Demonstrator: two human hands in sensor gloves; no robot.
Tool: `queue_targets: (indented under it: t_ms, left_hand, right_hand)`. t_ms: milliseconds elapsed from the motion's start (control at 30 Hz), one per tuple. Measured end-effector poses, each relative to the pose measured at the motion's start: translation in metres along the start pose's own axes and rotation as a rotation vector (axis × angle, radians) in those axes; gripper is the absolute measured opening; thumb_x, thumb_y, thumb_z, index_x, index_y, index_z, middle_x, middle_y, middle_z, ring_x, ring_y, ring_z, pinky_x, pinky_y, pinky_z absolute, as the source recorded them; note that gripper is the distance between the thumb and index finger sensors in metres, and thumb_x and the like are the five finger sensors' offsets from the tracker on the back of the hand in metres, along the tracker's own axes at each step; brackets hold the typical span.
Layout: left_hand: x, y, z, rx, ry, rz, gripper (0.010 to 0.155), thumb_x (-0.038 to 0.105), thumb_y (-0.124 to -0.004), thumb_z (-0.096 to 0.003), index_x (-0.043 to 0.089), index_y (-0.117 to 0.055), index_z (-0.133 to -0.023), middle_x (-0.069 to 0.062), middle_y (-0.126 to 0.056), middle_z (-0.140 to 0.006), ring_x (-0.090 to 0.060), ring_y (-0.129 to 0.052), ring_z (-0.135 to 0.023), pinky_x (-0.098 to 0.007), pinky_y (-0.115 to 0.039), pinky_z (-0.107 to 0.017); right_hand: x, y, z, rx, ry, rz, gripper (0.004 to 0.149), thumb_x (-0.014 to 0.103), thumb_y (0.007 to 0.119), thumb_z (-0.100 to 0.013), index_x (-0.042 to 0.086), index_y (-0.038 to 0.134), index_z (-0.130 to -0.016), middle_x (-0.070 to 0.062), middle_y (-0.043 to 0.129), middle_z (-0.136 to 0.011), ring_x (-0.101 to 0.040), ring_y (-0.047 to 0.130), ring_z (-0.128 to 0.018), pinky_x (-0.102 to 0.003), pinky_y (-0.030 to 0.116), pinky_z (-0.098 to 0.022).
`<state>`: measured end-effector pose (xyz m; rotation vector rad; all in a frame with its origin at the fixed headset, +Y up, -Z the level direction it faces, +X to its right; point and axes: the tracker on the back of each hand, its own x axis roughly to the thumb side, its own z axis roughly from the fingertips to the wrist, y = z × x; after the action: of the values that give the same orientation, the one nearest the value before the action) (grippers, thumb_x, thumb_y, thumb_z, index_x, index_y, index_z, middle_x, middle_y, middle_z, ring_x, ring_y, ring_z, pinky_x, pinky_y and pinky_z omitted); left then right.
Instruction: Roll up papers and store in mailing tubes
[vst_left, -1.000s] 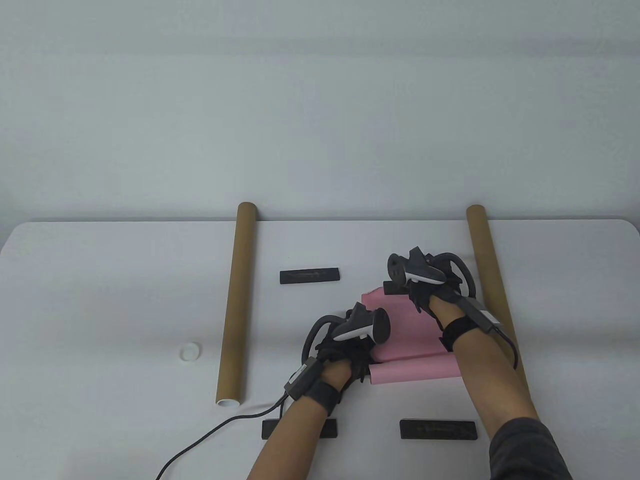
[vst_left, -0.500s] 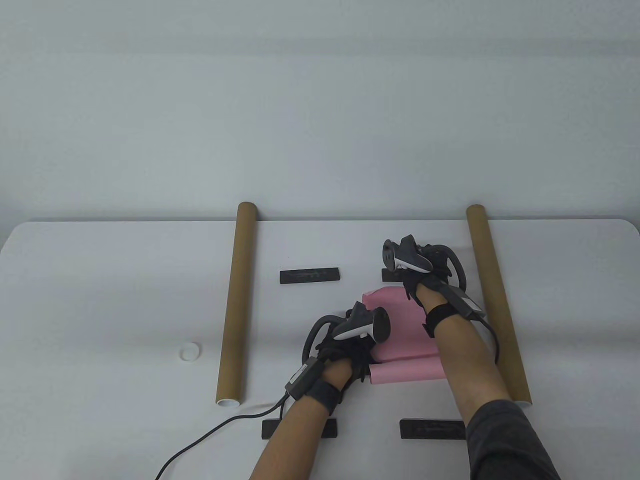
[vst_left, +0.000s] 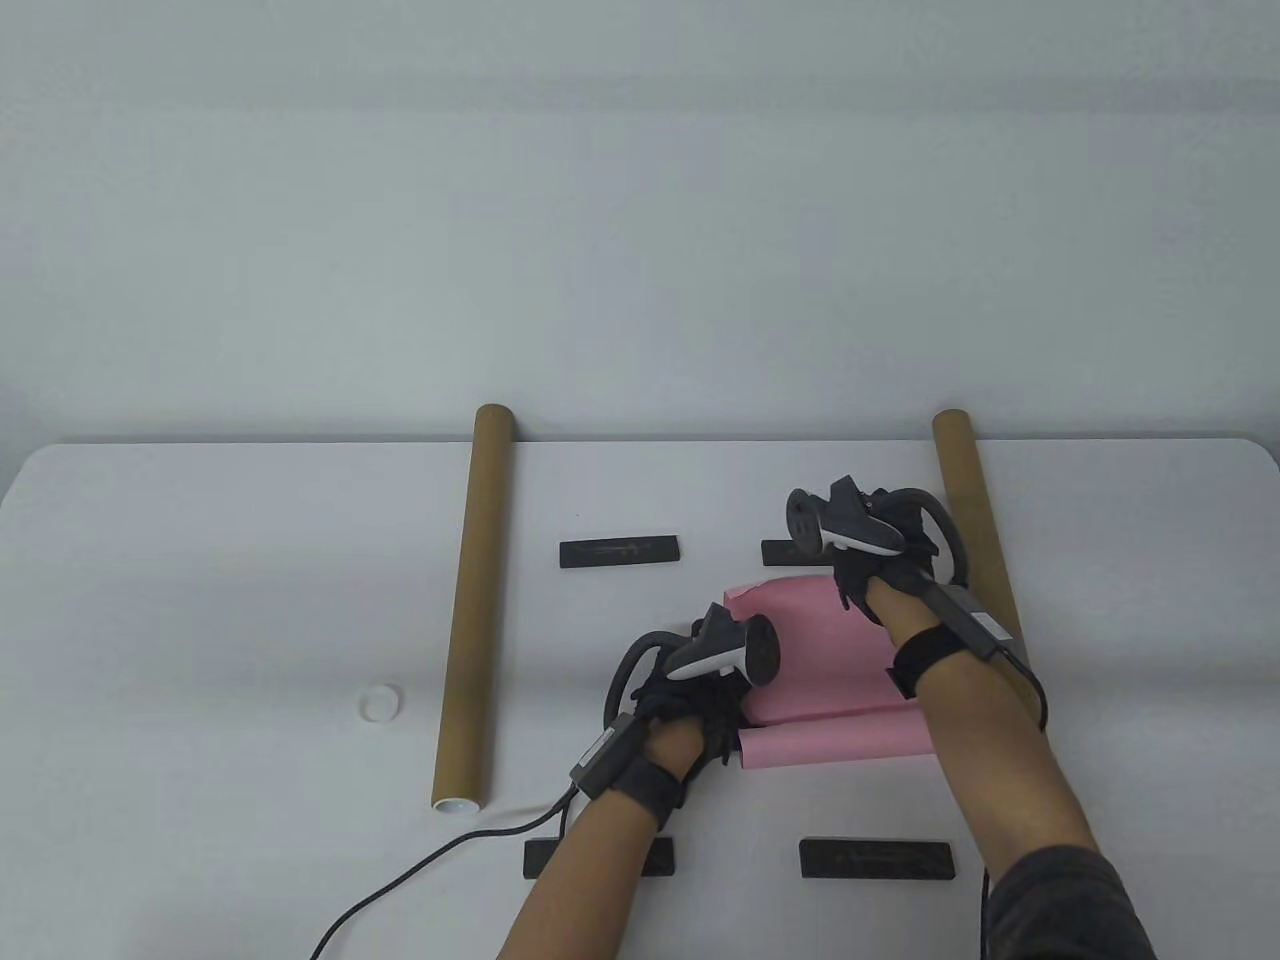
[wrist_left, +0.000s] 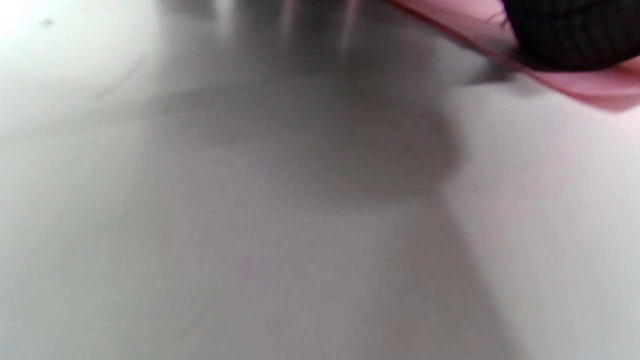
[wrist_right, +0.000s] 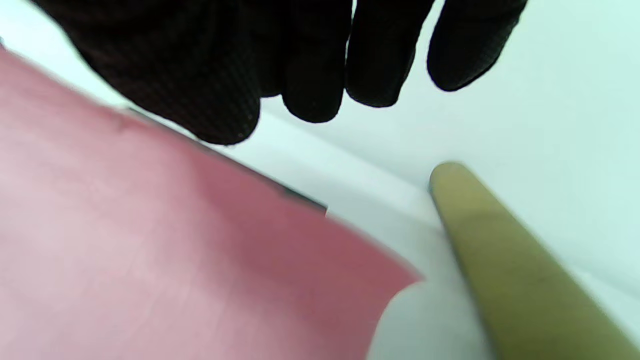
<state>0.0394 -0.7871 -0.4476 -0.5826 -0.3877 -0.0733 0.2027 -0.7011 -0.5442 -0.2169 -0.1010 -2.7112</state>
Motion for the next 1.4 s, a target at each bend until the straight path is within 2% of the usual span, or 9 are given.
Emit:
queue_targets:
  t_ms: [200, 400, 567, 733, 867, 1067, 1200, 1300, 1400]
  left_hand:
    - [0.004, 0.004, 0.0, -0.037, 0.027, -0.021, 0.097, 0.077, -0.068, -0.0262, 0.047, -0.021, -0.105, 0.009, -0.016, -0.116, -0.027, -0.02, -0.113, -0.055, -0.037, -0.08]
    - [0.005, 0.007, 0.0, -0.057, 0.028, -0.033, 0.097, 0.077, -0.069, -0.0271, 0.046, -0.02, -0.105, 0.008, -0.015, -0.116, -0.028, -0.021, -0.113, -0.054, -0.038, -0.08]
    - [0.006, 0.006, 0.001, -0.064, 0.03, -0.039, 0.099, 0.077, -0.069, -0.0269, 0.045, -0.018, -0.105, 0.007, -0.014, -0.116, -0.03, -0.02, -0.114, -0.054, -0.039, -0.08]
    - [0.005, 0.008, 0.003, -0.067, 0.021, -0.046, 0.099, 0.077, -0.071, -0.027, 0.044, -0.021, -0.106, 0.006, -0.016, -0.116, -0.031, -0.023, -0.114, -0.053, -0.041, -0.08]
    - [-0.005, 0.014, 0.012, -0.04, -0.018, 0.077, 0.095, 0.073, -0.073, -0.0318, 0.042, -0.023, -0.106, 0.004, -0.028, -0.117, -0.034, -0.033, -0.113, -0.052, -0.046, -0.079]
    - [-0.036, 0.039, 0.049, 0.129, -0.044, 0.353, 0.075, 0.056, -0.074, -0.0404, 0.038, -0.042, -0.106, 0.005, -0.052, -0.114, -0.034, -0.05, -0.111, -0.053, -0.05, -0.077]
    - [-0.042, 0.055, 0.082, 0.206, -0.217, 0.466, 0.065, 0.053, -0.066, -0.0432, 0.037, -0.053, -0.105, 0.005, -0.066, -0.109, -0.031, -0.063, -0.106, -0.055, -0.049, -0.075]
    - [-0.04, 0.057, 0.114, 0.223, -0.322, 0.506, 0.08, 0.068, -0.071, -0.0345, 0.035, -0.055, -0.106, 0.003, -0.069, -0.109, -0.033, -0.065, -0.105, -0.058, -0.045, -0.076]
    - [-0.032, 0.048, 0.149, 0.294, -0.316, 0.253, 0.096, 0.076, -0.077, -0.0247, 0.034, -0.052, -0.108, 0.003, -0.069, -0.11, -0.032, -0.067, -0.106, -0.058, -0.046, -0.077]
  right_hand:
    - [-0.018, -0.019, 0.085, -0.041, -0.146, -0.083, 0.065, 0.039, 0.092, -0.045, 0.018, 0.072, -0.103, -0.009, 0.08, -0.102, -0.043, 0.078, -0.098, -0.065, 0.069, -0.068]
    - [-0.007, 0.012, 0.152, 0.092, -0.33, -0.232, 0.074, 0.052, 0.089, -0.044, 0.017, 0.069, -0.106, -0.01, 0.077, -0.105, -0.046, 0.073, -0.101, -0.069, 0.068, -0.068]
    - [-0.004, 0.054, 0.167, 0.228, -0.328, -0.239, 0.091, 0.058, 0.095, -0.038, 0.013, 0.062, -0.109, -0.014, 0.068, -0.11, -0.051, 0.06, -0.105, -0.072, 0.06, -0.071]
    - [-0.01, 0.074, 0.173, 0.146, -0.247, -0.274, 0.066, 0.05, 0.097, -0.038, 0.017, 0.078, -0.093, -0.01, 0.083, -0.095, -0.046, 0.074, -0.095, -0.067, 0.066, -0.068]
    - [-0.01, 0.06, 0.191, -0.038, -0.226, -0.339, 0.037, 0.041, 0.096, -0.041, 0.023, 0.09, -0.072, -0.004, 0.095, -0.076, -0.04, 0.088, -0.083, -0.063, 0.074, -0.064]
    - [0.0, 0.028, 0.215, -0.147, -0.17, -0.259, 0.034, 0.041, 0.096, -0.041, 0.023, 0.091, -0.07, -0.004, 0.096, -0.073, -0.039, 0.09, -0.081, -0.062, 0.075, -0.063]
    - [0.014, 0.01, 0.223, -0.185, -0.159, -0.26, 0.033, 0.041, 0.095, -0.042, 0.023, 0.092, -0.069, -0.004, 0.096, -0.073, -0.039, 0.09, -0.081, -0.062, 0.075, -0.063]
    - [0.027, -0.004, 0.227, -0.208, -0.163, -0.31, 0.033, 0.04, 0.096, -0.042, 0.023, 0.092, -0.069, -0.004, 0.096, -0.073, -0.04, 0.09, -0.081, -0.062, 0.075, -0.063]
    - [0.041, -0.015, 0.232, -0.229, -0.187, -0.324, 0.033, 0.04, 0.096, -0.042, 0.023, 0.092, -0.069, -0.004, 0.096, -0.073, -0.039, 0.09, -0.081, -0.062, 0.075, -0.063]
